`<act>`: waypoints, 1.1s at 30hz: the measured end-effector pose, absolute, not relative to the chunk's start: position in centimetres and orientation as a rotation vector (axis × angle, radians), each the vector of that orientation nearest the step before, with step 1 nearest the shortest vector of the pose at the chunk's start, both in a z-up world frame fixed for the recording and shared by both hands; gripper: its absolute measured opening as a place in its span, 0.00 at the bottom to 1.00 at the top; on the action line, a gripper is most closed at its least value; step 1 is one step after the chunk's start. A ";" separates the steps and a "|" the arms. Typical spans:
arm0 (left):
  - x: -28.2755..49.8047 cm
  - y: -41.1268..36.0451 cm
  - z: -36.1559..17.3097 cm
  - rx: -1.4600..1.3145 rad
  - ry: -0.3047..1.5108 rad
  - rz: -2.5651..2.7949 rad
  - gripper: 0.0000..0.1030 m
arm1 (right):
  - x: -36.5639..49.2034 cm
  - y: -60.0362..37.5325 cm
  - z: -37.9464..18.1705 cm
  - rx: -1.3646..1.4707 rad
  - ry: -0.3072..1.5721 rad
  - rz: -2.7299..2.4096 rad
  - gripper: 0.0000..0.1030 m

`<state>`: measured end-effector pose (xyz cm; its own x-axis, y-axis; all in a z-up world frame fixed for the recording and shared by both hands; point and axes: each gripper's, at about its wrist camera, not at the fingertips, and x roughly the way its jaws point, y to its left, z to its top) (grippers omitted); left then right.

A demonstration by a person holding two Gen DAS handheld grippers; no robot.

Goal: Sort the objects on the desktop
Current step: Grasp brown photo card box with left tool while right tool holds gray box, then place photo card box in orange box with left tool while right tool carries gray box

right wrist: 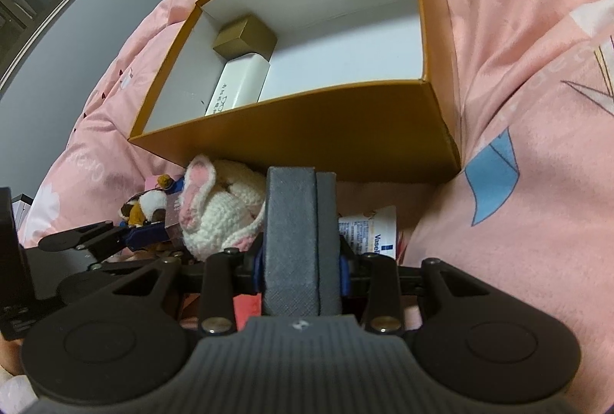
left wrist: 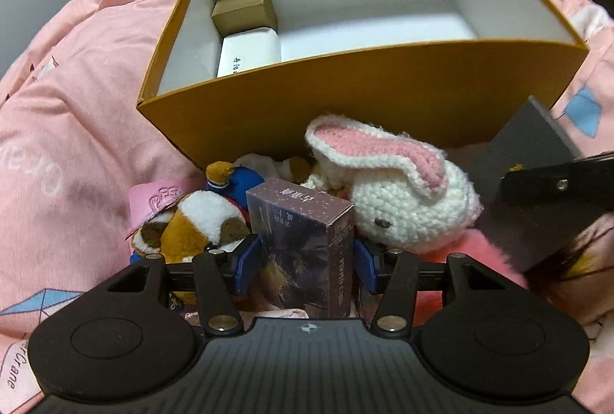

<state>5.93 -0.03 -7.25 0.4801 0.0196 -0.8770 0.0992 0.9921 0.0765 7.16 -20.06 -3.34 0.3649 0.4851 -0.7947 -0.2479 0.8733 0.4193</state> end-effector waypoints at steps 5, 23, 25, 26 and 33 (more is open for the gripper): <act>5.4 0.2 -7.0 0.109 1.067 -0.028 0.57 | 7.2 -20.7 -3.0 0.265 1.104 0.471 0.36; 3.6 5.5 -4.3 -0.259 1.096 0.083 0.43 | 10.1 -19.6 -1.5 0.146 1.162 0.534 0.36; 3.5 5.7 -4.6 -0.279 1.093 0.060 0.35 | 9.7 -19.6 -1.7 0.145 1.157 0.537 0.36; 3.4 5.9 -4.7 -0.298 1.087 0.047 0.30 | 9.5 -19.8 -1.8 0.145 1.155 0.537 0.35; 2.0 5.7 -3.3 -0.271 1.028 0.018 0.28 | 7.7 -21.0 -0.4 0.160 1.107 0.523 0.35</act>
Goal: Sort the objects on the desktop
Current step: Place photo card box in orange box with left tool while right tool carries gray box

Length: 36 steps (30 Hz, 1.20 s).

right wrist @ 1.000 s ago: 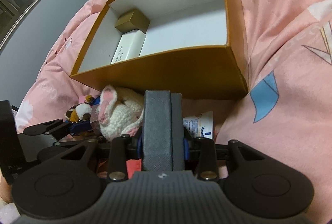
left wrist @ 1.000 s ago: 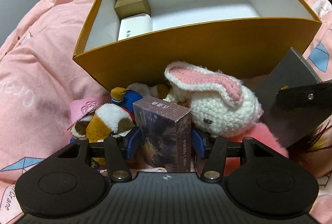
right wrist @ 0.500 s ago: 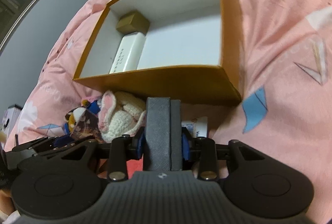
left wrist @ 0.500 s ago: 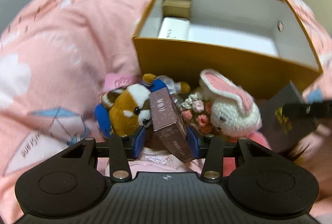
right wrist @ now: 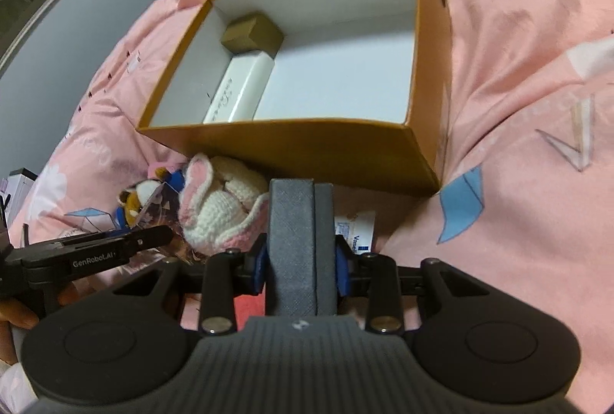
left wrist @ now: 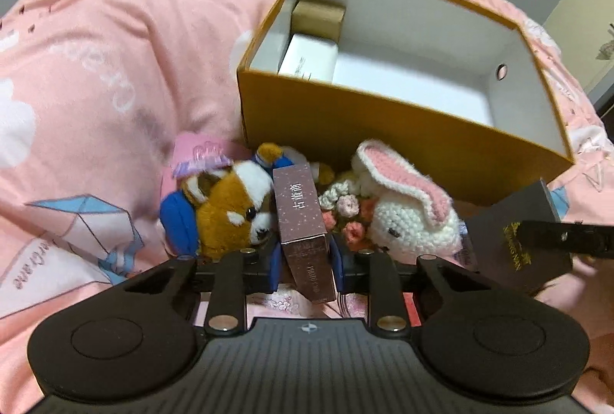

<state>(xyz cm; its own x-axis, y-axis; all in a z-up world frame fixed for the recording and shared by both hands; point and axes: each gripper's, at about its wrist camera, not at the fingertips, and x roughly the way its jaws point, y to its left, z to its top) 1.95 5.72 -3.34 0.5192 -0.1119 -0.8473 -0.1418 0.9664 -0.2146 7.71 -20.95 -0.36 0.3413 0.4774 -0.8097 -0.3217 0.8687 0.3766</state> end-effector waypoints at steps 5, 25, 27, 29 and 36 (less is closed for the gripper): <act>0.5 6.3 -0.1 -0.261 0.960 -0.024 0.26 | 6.8 -20.7 2.7 0.176 1.004 0.574 0.35; 15.6 6.0 5.5 -0.128 0.982 -0.242 0.25 | 17.2 -15.8 2.5 0.182 0.865 0.524 0.35; 17.0 5.8 4.3 -0.110 1.037 -0.259 0.25 | 18.0 -15.6 1.5 0.184 0.885 0.514 0.35; 18.3 5.7 3.0 -0.100 1.089 -0.263 0.25 | 18.5 -15.5 0.6 0.188 0.906 0.511 0.35; 21.0 4.6 -1.0 -0.027 1.251 -0.304 0.25 | 19.3 -14.3 -1.7 0.182 0.960 0.519 0.35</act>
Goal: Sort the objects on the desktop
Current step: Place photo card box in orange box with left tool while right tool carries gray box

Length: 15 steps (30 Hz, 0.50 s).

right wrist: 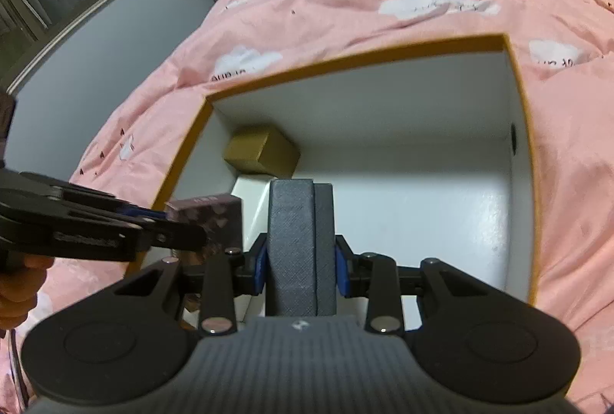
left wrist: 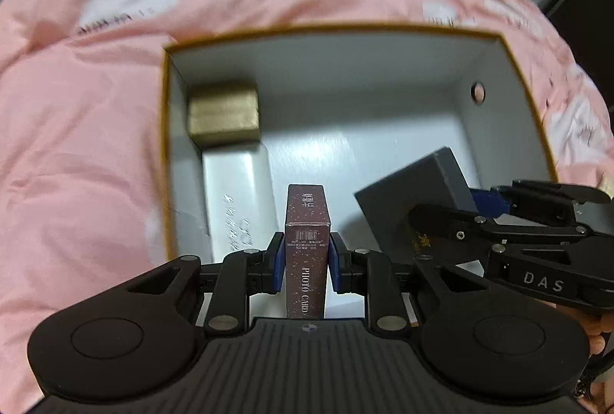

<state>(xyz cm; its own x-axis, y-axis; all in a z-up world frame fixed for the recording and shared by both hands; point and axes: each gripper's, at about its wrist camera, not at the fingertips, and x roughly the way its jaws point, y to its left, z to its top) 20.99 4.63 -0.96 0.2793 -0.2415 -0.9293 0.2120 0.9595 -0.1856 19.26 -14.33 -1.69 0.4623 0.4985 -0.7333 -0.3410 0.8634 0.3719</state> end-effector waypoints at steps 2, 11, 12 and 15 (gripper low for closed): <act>21.4 4.4 -1.6 -0.020 1.275 -0.311 0.25 | 19.5 -14.2 -2.1 0.189 0.975 0.527 0.35; 23.2 4.7 -3.9 -0.072 1.340 -0.290 0.25 | 20.2 -13.4 -3.7 0.200 1.032 0.520 0.35; 23.2 4.9 -4.1 -0.083 1.340 -0.291 0.25 | 20.3 -13.3 -3.8 0.200 1.040 0.519 0.35; 23.2 5.5 -4.8 -0.125 1.356 -0.297 0.27 | 20.5 -12.9 -4.1 0.192 1.055 0.516 0.35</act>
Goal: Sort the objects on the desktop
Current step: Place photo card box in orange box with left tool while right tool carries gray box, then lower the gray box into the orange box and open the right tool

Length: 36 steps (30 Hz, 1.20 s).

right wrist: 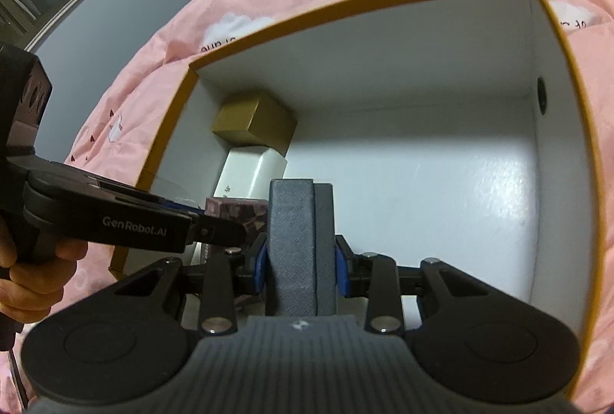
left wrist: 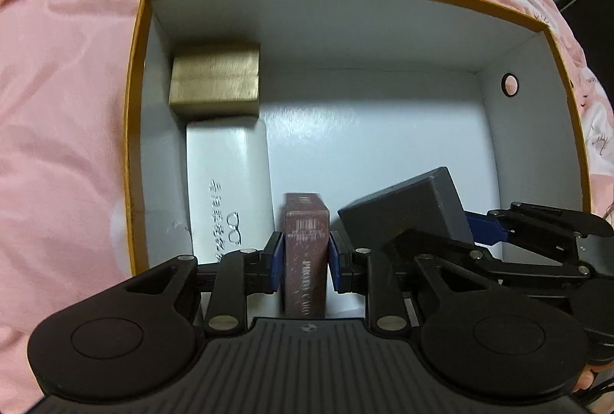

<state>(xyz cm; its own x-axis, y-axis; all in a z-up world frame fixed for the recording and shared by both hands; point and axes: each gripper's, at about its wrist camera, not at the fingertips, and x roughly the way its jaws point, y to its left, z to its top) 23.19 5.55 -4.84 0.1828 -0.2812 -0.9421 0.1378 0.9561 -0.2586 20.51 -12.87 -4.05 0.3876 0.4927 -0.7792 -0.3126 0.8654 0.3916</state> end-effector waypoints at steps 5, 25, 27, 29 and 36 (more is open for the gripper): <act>21.9 6.9 -5.5 -0.187 1.341 -0.290 0.27 | 20.9 -11.8 -4.5 0.168 1.071 0.502 0.35; 13.1 12.9 1.1 -0.231 0.932 -0.022 0.33 | 19.0 -9.5 -4.1 0.143 1.116 0.516 0.43; 12.8 13.6 0.1 -0.277 0.953 -0.017 0.33 | 18.9 -9.8 -4.1 0.178 1.137 0.522 0.44; 12.5 13.8 -1.1 -0.316 0.966 -0.009 0.33 | 18.9 -10.1 -4.3 0.204 1.157 0.524 0.47; 12.3 14.3 -3.2 -0.377 0.991 -0.025 0.33 | 19.8 -10.4 -6.1 0.358 1.242 0.517 0.50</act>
<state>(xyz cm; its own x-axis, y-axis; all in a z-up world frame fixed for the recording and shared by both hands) 12.30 14.29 -3.19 0.5531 -0.1903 -0.8111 -0.1494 0.9351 -0.3212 19.75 -10.39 -6.09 0.2317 0.5542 -0.7995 -0.1767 0.8321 0.5257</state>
